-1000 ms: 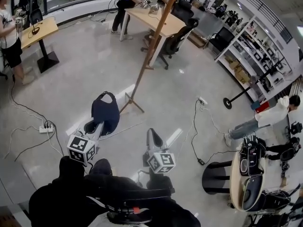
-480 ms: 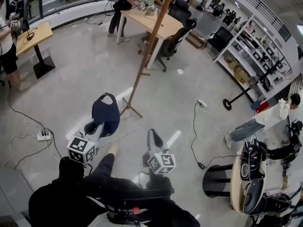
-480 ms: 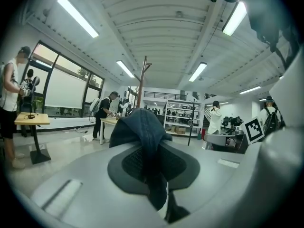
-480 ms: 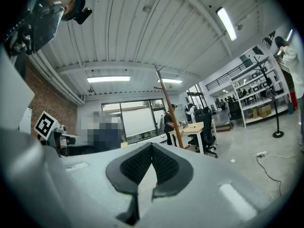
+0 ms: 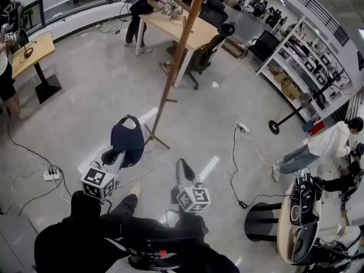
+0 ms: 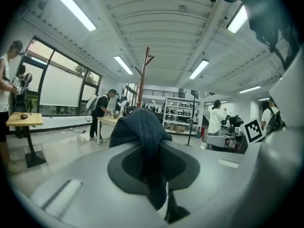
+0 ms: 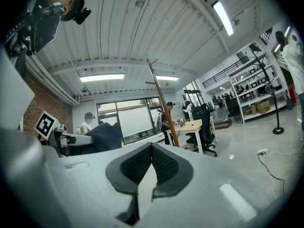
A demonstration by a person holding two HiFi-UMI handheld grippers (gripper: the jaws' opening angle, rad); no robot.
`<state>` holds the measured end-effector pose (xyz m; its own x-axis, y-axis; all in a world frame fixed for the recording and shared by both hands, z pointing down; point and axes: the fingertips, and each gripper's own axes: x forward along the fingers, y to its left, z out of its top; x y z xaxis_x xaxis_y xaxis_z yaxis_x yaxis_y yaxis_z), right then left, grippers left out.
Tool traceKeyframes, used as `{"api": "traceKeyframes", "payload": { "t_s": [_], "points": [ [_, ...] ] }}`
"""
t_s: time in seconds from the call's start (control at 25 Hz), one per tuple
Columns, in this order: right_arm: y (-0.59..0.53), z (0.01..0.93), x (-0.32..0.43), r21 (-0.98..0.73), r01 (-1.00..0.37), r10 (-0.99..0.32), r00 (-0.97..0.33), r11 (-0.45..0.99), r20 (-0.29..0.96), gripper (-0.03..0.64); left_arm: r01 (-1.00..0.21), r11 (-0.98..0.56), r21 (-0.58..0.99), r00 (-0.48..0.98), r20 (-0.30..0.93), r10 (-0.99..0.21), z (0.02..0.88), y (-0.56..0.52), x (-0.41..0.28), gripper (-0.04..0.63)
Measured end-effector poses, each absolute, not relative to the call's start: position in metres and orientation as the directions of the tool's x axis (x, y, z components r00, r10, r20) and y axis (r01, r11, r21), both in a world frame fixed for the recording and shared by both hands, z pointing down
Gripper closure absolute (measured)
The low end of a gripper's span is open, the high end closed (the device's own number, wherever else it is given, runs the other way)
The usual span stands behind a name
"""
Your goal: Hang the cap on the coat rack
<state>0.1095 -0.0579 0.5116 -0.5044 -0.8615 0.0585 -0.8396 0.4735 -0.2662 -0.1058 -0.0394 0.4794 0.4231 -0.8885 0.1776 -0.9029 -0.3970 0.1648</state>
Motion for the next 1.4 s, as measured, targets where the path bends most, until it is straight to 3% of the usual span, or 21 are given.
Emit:
{"api": "traceKeyframes", "payload": {
  "t_s": [1.4],
  "points": [
    [-0.211,0.506,0.124,-0.235,-0.927,-0.946,-0.317,0.292,0.073,0.615,-0.809,-0.561,0.174,0.584,0.134,-0.801,0.478,-0.234,-0.093,0.558]
  ]
}}
